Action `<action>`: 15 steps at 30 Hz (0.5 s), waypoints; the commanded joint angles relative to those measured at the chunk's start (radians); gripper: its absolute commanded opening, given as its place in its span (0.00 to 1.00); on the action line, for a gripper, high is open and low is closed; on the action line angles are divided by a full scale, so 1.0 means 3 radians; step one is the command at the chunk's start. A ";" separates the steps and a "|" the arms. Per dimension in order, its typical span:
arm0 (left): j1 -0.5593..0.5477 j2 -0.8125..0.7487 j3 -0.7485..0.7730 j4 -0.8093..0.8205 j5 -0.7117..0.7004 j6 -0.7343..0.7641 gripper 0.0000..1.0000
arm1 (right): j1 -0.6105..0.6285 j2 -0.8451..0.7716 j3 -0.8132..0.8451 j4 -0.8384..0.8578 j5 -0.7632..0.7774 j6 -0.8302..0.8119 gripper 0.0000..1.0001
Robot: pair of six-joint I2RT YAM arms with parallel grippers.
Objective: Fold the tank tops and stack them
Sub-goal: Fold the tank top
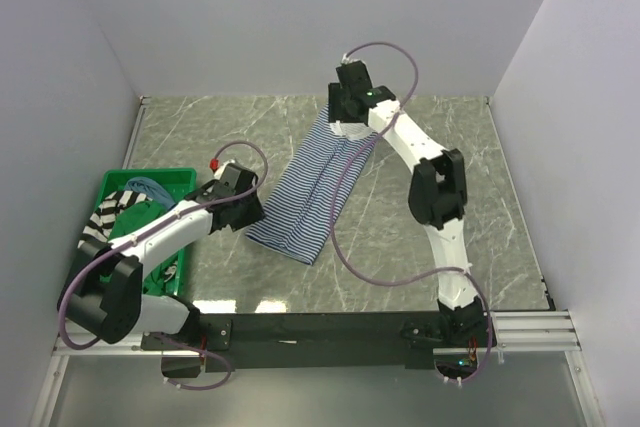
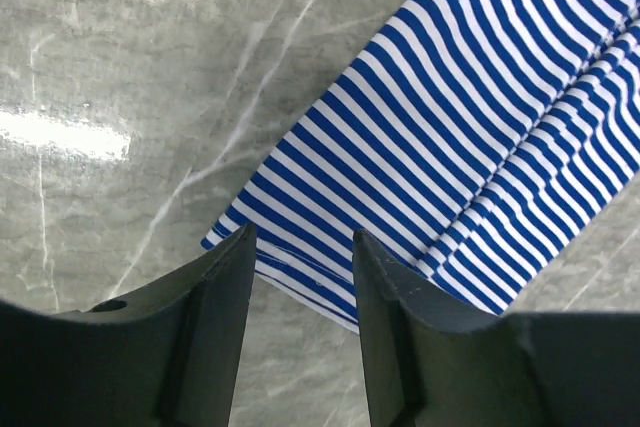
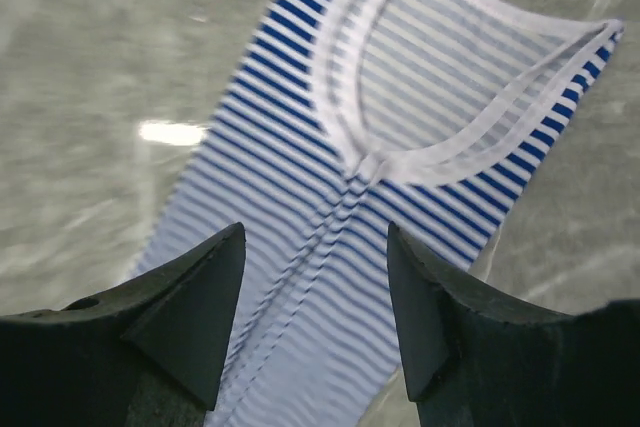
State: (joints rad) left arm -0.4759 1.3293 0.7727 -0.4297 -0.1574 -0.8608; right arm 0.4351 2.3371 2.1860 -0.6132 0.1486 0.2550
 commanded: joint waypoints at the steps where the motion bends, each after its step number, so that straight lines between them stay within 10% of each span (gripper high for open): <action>1: 0.0017 0.0059 -0.0009 0.0103 -0.0120 0.0011 0.50 | 0.0124 -0.0636 -0.0214 0.0066 0.0052 0.0376 0.66; 15: 0.0068 0.0258 -0.0330 0.0210 -0.0135 -0.0025 0.62 | 0.0988 -0.2702 -0.3609 0.0786 0.0313 0.1695 0.64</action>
State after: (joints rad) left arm -0.4610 1.3952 0.6956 -0.4019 -0.1886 -0.8551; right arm 0.7235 1.6295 1.1934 -0.4664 0.2226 0.6235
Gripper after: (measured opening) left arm 0.623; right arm 0.645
